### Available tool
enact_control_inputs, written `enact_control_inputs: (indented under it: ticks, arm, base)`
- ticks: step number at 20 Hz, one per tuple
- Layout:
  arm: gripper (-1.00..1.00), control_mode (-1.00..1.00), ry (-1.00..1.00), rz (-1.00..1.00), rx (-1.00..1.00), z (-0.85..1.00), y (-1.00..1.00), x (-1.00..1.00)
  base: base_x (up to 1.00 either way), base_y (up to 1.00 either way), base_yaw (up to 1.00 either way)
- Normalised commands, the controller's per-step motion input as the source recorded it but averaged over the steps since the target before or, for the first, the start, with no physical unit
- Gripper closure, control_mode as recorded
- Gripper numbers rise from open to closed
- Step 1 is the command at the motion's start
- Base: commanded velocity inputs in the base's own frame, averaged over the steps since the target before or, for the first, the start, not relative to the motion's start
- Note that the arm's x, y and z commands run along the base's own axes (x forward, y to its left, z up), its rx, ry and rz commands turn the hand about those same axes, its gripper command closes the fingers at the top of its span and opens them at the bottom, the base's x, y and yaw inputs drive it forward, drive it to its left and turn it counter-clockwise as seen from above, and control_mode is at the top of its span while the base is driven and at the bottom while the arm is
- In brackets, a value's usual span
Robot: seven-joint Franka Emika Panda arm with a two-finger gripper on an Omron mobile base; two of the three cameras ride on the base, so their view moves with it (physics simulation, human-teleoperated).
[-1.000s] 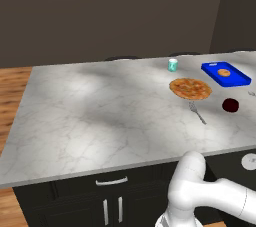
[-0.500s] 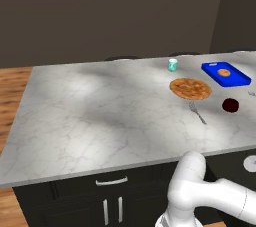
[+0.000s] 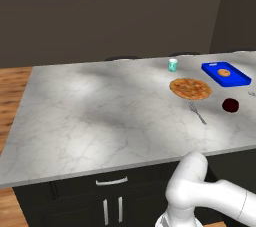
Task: Take the pizza cutter from the drawer on the right and place it on the dining counter for cutting.
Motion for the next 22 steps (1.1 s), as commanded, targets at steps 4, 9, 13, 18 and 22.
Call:
enact_control_inputs:
  ticks: [4, 9, 13, 18, 22]
  arm:
    - [1.00, -1.00, 0.03, 0.00, 0.00, 0.86, -0.13, -0.37]
    - [1.00, -1.00, 0.01, -0.01, 0.00, 0.79, -0.06, -0.58]
    - [1.00, -1.00, 0.00, -0.01, 0.00, 0.94, -0.01, -0.69]
    - [1.00, -1.00, 0.00, 0.00, 0.00, 0.95, 0.00, -0.46]
    - [1.00, -1.00, -0.06, 0.00, 0.01, 0.94, 0.25, -0.06]
  base:
    - [0.00, 0.00, 0.00]
    - [0.00, 0.00, 0.00]
    - [0.00, 0.00, 0.00]
    - [0.00, 0.00, 0.00]
    - [0.00, 0.00, 0.00]
